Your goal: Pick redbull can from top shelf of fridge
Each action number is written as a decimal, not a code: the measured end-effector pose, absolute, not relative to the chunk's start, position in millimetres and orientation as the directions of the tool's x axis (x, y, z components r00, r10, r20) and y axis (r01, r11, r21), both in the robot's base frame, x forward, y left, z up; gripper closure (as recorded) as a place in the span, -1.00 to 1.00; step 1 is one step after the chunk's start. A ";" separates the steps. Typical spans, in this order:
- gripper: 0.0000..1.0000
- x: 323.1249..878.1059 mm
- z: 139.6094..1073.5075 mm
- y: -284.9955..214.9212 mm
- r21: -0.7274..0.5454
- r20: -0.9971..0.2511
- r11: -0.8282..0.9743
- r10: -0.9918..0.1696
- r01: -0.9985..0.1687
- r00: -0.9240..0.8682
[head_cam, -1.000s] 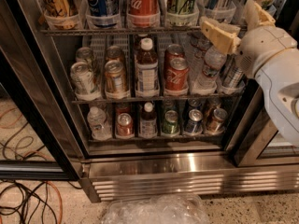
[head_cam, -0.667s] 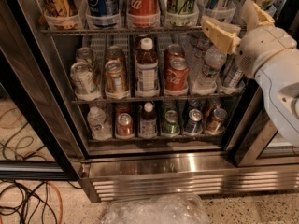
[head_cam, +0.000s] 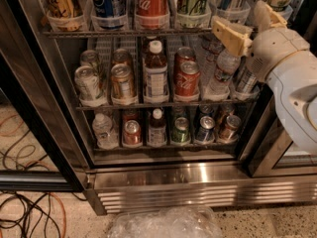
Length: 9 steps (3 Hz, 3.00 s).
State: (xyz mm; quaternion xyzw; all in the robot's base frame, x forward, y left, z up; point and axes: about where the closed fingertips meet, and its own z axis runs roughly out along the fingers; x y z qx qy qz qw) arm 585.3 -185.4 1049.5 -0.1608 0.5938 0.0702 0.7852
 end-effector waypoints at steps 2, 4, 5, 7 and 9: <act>-0.38 601.1 1055.0 -203.3 -0.182 -0.954 0.943 -0.100 -0.279 0.283; -0.38 617.0 1061.9 -196.4 -0.193 -0.949 0.929 -0.096 -0.314 0.300; -0.34 641.2 1062.8 -183.9 -0.185 -0.947 0.918 -0.071 -0.350 0.314; -0.34 651.8 1066.6 -193.7 -0.180 -0.944 0.926 -0.068 -0.331 0.322; -0.36 657.4 1069.0 -201.3 -0.161 -0.946 0.938 -0.058 -0.308 0.319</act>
Offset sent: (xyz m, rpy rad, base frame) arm 0.0161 -0.0298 0.0017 -0.0122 0.0070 -0.0529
